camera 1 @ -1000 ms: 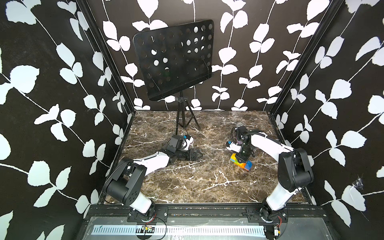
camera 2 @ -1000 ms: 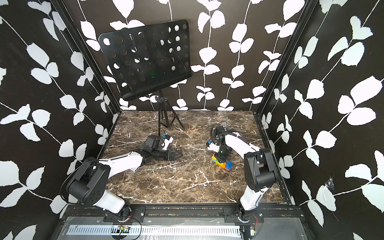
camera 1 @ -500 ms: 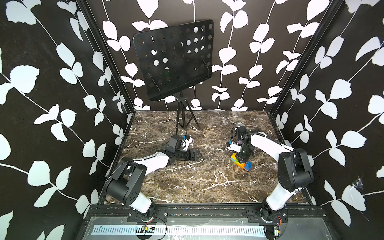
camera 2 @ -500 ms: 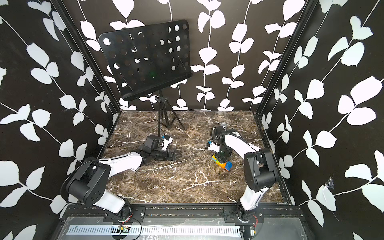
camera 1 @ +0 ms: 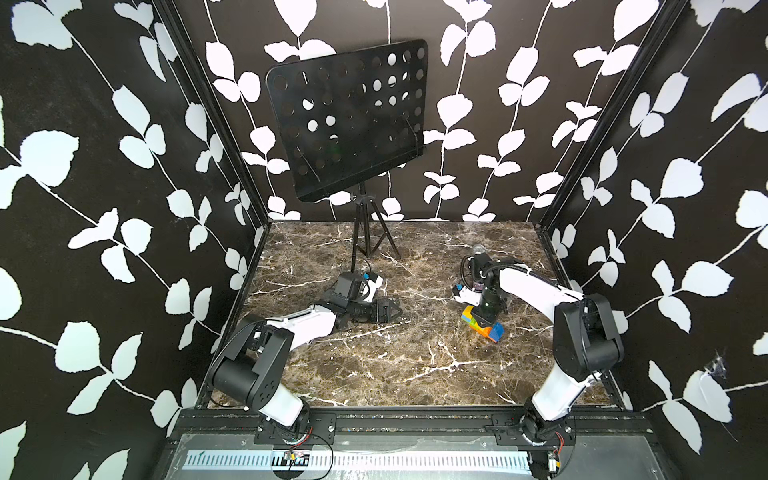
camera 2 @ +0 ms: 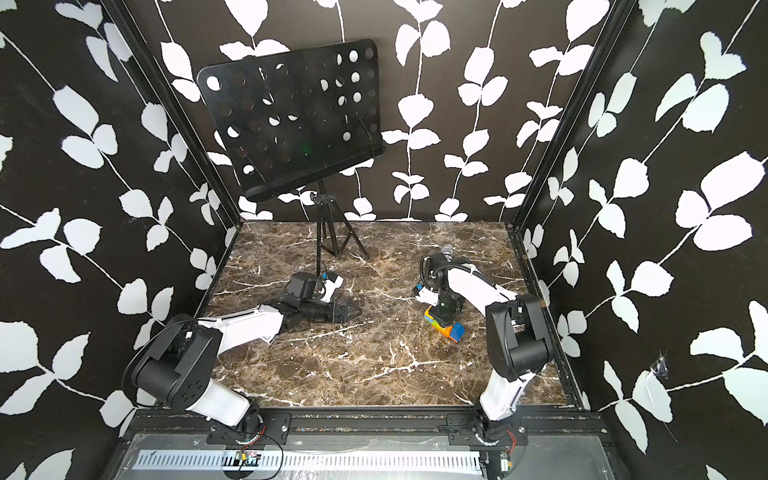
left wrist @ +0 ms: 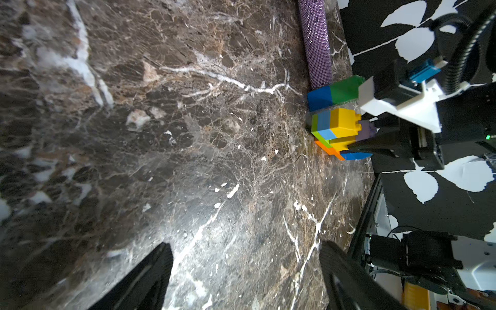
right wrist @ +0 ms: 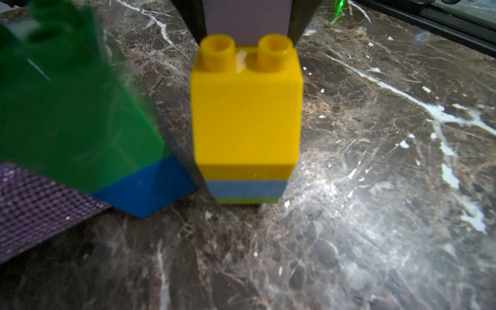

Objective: Assemble a fork with lego
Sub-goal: Pick up the lego brick from the center of the board, then assemble the lego brick with the lego brick.

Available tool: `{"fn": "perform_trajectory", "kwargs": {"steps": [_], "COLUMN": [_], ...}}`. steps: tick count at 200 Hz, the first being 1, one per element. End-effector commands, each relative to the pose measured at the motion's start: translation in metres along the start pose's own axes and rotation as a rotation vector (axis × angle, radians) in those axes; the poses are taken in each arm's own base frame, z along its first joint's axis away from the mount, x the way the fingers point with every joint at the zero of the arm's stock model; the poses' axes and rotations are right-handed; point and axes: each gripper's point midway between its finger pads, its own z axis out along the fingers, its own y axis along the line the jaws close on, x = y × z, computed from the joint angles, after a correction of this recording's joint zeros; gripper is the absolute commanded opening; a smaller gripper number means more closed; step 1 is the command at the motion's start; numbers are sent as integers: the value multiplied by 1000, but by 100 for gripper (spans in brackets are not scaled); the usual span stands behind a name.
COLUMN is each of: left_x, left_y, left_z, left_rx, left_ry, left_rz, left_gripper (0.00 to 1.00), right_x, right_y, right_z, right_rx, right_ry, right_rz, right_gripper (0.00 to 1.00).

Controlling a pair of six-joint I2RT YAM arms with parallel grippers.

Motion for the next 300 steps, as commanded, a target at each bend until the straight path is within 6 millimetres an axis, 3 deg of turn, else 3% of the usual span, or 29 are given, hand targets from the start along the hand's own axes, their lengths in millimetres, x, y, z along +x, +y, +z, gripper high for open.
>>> {"fn": "perform_trajectory", "kwargs": {"steps": [1,30,61,93,139,172,227,300], "left_x": [0,-2,-4,-6,-6,-7,-8,-8], "left_y": [-2,-3,-6,-10,-8,-9,-8,-5], "left_z": [-3,-4,-4,-8,-13,-18,-15,-12], "left_rx": [19,28,39,40,7,5,9,12], "left_ry": [-9,-11,-9,-15,-27,-37,-45,-33], "left_rz": [7,9,8,16,24,24,15,11], "left_gripper": [88,88,87,87,86,86,87,87], "right_x": [3,7,16,10,-24,-29,-32,-9], "right_y": [4,5,-4,-17,-26,-36,-38,-29], "right_z": [-29,-66,-92,-116,-108,-93,-98,-89], "right_rx": [-3,25,107,170,152,139,83,-23], "right_ry": [-16,-40,-15,-26,-74,-27,-6,-19], "right_rz": [-47,-100,-186,-263,-425,-504,-575,-592], "right_gripper": [26,21,22,23,21,23,18,17]}}
